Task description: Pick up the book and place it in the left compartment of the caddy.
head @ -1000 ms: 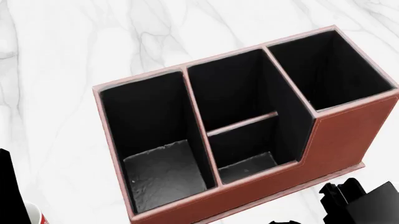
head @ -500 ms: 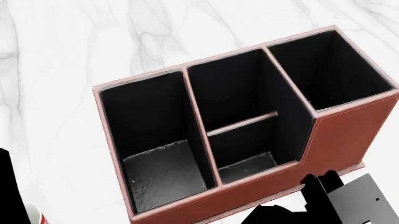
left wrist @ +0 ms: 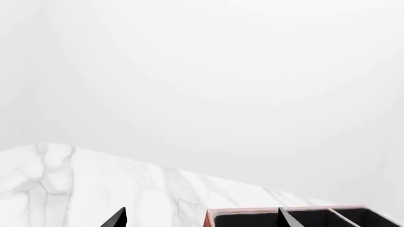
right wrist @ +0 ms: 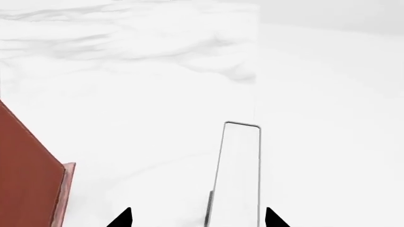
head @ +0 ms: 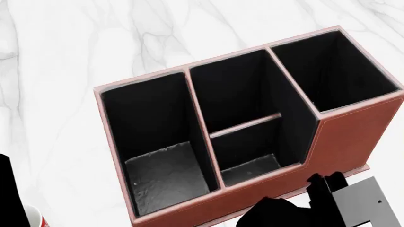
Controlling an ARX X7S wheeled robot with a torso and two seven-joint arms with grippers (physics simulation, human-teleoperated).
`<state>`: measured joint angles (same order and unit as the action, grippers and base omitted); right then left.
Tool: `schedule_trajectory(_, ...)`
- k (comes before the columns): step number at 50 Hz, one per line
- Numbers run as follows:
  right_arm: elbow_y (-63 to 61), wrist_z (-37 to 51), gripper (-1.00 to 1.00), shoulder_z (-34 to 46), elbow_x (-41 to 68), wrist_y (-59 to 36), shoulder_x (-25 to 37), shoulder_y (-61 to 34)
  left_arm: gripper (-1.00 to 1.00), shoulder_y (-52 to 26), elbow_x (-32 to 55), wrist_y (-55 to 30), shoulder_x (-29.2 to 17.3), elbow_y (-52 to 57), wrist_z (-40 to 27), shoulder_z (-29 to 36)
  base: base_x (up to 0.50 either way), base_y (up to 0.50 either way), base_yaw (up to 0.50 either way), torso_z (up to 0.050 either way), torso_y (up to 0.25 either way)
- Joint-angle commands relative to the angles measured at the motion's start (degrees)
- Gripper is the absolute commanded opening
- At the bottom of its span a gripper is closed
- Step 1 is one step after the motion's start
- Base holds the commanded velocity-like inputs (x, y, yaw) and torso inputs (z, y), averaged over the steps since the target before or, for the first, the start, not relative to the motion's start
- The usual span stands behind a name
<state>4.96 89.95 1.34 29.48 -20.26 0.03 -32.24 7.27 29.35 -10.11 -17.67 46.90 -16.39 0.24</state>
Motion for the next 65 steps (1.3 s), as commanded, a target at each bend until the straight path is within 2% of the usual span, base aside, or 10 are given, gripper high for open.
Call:
schedule_trajectory(1, 3.12, 0.04, 1.0, -0.28, 0.14, 3.04, -0.02, -1.06, 1.0, 0.04, -0.09, 0.55, -0.15, -0.63, 0.06, 0.42, 0.0, 0.0, 0.0, 0.0, 0.0)
schedule_trajectory(10, 5.3, 0.04, 1.0, -0.09, 1.23, 6.84, -0.02, 0.59, 1.0, -0.06, -0.36, 0.9, -0.19, -1.15, 0.09, 0.94, 0.0, 0.0, 0.0, 0.0, 0.0)
schedule_trajectory(51, 9.91, -1.07, 1.0, 2.76, 5.89, 9.9, 1.2, 1.7, 1.0, 0.08, -0.31, 2.14, -0.96, -1.86, -0.34, 1.87, 0.0, 0.0, 0.0, 0.0, 0.0)
schedule_trajectory(52, 9.86, -0.93, -1.0, 2.47, 5.83, 10.0, 1.14, 1.92, 1.0, 0.08, -0.33, 2.21, -0.97, -1.98, -0.29, 1.92, 0.0, 0.0, 0.0, 0.0, 0.0)
schedule_trajectory(65, 7.35, -0.56, -1.0, 0.96, 2.96, 8.83, 0.6, 3.01, 1.0, -0.01, -0.11, 2.02, -1.35, -1.53, -0.76, 2.22, 0.0, 0.0, 0.0, 0.0, 0.0)
